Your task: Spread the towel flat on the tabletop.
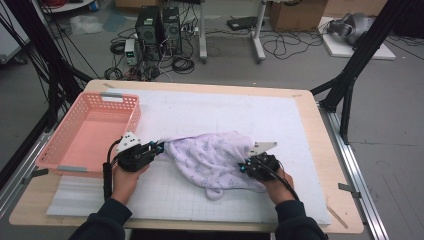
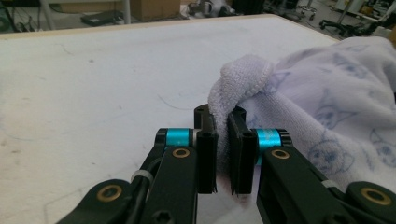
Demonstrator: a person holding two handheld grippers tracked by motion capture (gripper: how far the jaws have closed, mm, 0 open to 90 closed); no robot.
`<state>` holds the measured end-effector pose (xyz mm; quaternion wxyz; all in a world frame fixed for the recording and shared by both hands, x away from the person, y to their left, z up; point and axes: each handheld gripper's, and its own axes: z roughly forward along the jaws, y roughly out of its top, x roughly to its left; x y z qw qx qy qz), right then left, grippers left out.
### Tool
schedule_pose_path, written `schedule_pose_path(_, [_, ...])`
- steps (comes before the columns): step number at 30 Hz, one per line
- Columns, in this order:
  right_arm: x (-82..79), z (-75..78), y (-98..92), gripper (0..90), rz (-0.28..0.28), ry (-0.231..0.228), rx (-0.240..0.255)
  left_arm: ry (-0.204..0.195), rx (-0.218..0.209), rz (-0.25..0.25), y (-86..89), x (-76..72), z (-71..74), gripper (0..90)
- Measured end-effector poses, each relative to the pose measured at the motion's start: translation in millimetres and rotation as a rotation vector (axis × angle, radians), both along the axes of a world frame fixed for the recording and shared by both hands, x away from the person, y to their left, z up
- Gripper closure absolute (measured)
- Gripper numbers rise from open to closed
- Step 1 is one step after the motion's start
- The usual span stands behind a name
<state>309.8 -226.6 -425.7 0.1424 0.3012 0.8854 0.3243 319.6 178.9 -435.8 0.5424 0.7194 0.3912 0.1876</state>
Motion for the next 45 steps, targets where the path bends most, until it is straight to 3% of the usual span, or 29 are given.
schedule_pose_path(4, [-22.4,-4.7,-30.0,83.9,0.005,0.055,0.042,0.001,0.031,-0.059,-18.1,-2.8,-2.0,83.1])
schedule_pose_path(8, [-43.3,-1.3,-42.9,83.3,0.012,0.081,0.043,-0.007,0.066,-0.107,-30.8,-6.0,-2.3,83.1])
schedule_pose_path(10, [-47.8,1.4,-46.0,77.3,0.016,0.074,0.054,-0.008,0.078,-0.113,-34.3,-6.4,-3.1,83.0])
schedule_pose_path(12, [-48.7,8.1,-47.6,61.4,0.005,0.051,0.102,-0.009,0.088,-0.115,-34.9,-6.0,-3.6,83.0])
schedule_pose_path(15, [-44.3,27.3,-48.8,54.8,-0.019,-0.014,0.204,-0.013,0.085,-0.110,-34.1,-5.4,-3.9,82.9])
schedule_pose_path(18, [-30.4,48.9,-48.3,50.3,-0.062,-0.088,0.257,-0.015,0.083,-0.106,-33.0,-4.9,-3.9,82.7])
schedule_pose_path(20, [-18.3,61.1,-45.3,49.8,-0.079,-0.139,0.248,-0.019,0.082,-0.102,-32.3,-5.1,-3.4,82.6])
schedule_pose_path(23, [6.2,69.2,-36.5,49.0,-0.110,-0.159,0.199,-0.023,0.077,-0.097,-31.7,-5.1,-3.1,82.6])
schedule_pose_path(27, [43.3,55.0,-25.6,50.3,-0.171,-0.136,0.127,-0.027,0.078,-0.097,-31.1,-5.6,-2.7,82.5])
schedule_pose_path(29, [58.2,42.4,-22.4,50.3,-0.191,-0.096,0.106,-0.026,0.078,-0.100,-30.2,-5.5,-2.8,82.4])
schedule_pose_path(33, [77.2,20.7,-15.2,48.7,-0.189,-0.021,0.060,-0.025,0.074,-0.095,-29.2,-4.9,-3.4,82.4])
schedule_pose_path(36, [85.9,9.4,-10.7,46.0,-0.181,0.009,0.039,-0.028,0.072,-0.091,-29.3,-4.8,-3.4,82.4])
schedule_pose_path(38, [91.4,1.8,-9.4,44.7,-0.182,0.046,0.040,-0.029,0.076,-0.090,-28.4,-4.6,-3.1,82.4])
schedule_pose_path(42, [101.0,-8.2,-13.4,47.8,-0.193,0.138,0.117,-0.026,0.076,-0.089,-28.2,-4.3,-3.4,82.4])
schedule_pose_path(43, [101.4,-8.2,-13.5,52.8,-0.197,0.149,0.127,-0.026,0.080,-0.091,-28.4,-4.3,-3.5,82.4])
schedule_pose_path(44, [102.3,-8.3,-13.7,65.9,-0.173,0.173,0.145,-0.026,0.076,-0.090,-29.1,-4.4,-3.8,82.4])
schedule_pose_path(45, [102.4,-8.3,-12.7,67.6,-0.152,0.191,0.151,-0.026,0.078,-0.092,-29.1,-4.2,-3.8,82.4])
